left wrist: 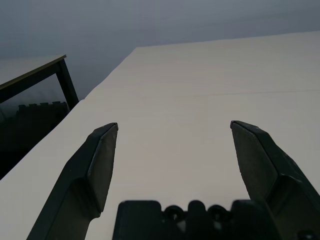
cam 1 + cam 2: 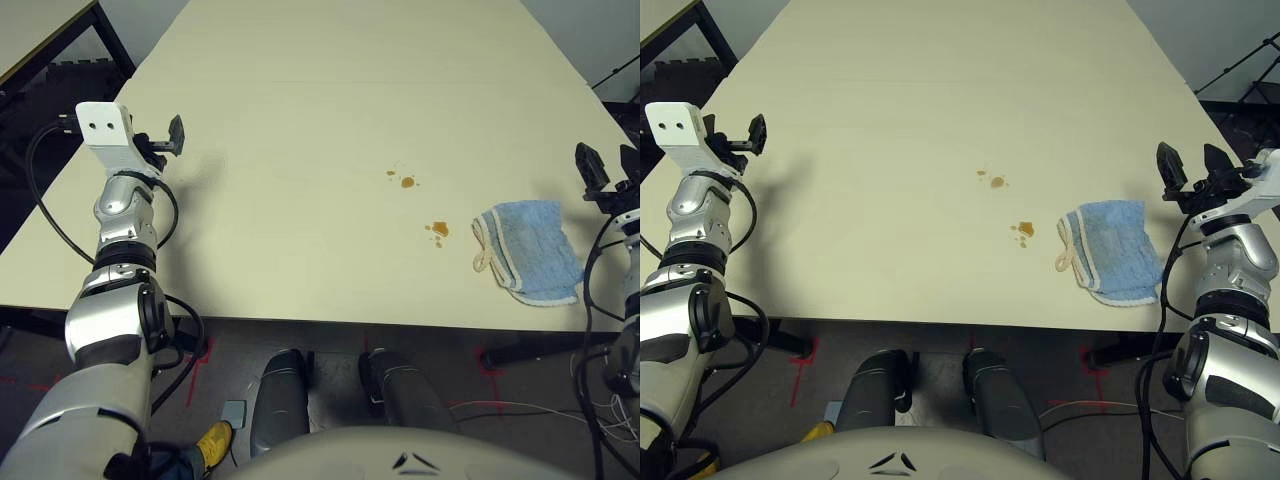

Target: Wipe the water off the table with a rag.

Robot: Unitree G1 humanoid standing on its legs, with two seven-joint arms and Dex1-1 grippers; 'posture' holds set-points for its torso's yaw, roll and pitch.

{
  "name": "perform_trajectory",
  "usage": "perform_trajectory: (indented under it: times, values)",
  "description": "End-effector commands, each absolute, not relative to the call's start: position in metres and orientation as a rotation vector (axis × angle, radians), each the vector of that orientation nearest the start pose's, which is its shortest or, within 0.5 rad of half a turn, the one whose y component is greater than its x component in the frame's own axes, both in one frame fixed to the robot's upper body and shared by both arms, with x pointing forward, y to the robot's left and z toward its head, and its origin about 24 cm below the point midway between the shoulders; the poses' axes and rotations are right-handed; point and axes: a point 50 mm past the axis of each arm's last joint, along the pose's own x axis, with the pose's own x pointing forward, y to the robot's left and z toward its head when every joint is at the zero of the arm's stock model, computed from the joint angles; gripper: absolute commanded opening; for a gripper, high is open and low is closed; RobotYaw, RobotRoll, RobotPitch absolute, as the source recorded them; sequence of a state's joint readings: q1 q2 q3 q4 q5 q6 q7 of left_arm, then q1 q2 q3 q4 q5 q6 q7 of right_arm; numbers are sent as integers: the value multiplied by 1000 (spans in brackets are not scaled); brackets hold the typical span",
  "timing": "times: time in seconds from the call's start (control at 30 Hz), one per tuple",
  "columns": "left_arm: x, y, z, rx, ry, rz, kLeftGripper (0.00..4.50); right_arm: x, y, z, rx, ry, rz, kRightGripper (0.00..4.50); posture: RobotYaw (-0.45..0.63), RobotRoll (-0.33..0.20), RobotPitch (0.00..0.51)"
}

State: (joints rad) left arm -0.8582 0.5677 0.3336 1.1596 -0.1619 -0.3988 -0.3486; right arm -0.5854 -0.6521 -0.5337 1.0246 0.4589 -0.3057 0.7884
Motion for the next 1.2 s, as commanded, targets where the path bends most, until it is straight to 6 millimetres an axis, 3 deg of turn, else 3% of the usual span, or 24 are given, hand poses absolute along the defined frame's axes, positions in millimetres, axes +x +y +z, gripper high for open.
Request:
perform_trajectory:
  times: [0.03, 0.3, 0.47, 0.67, 0.97, 1.2]
  values:
    - [365, 314, 149, 110, -200, 107, 4500, 294, -377, 124, 85, -285, 21, 4465, -208, 0, 121]
    - [370, 302, 148, 102, -187, 41, 4500, 289, -382, 128, 72, -288, 7, 4465, -236, 0, 148]
    - [375, 288, 148, 71, -165, -117, 4500, 287, -388, 130, 92, -276, -23, 4465, -242, 0, 152]
    - [368, 259, 138, 83, -88, -540, 4500, 285, -389, 128, 91, -243, -18, 4465, -244, 0, 152]
    - [340, 235, 136, 54, 45, -1041, 4500, 280, -393, 129, 73, -221, -25, 4465, -287, 0, 145]
    - [339, 222, 141, 40, 96, -1176, 4500, 267, -401, 127, 64, -212, -55, 4465, -334, 0, 146]
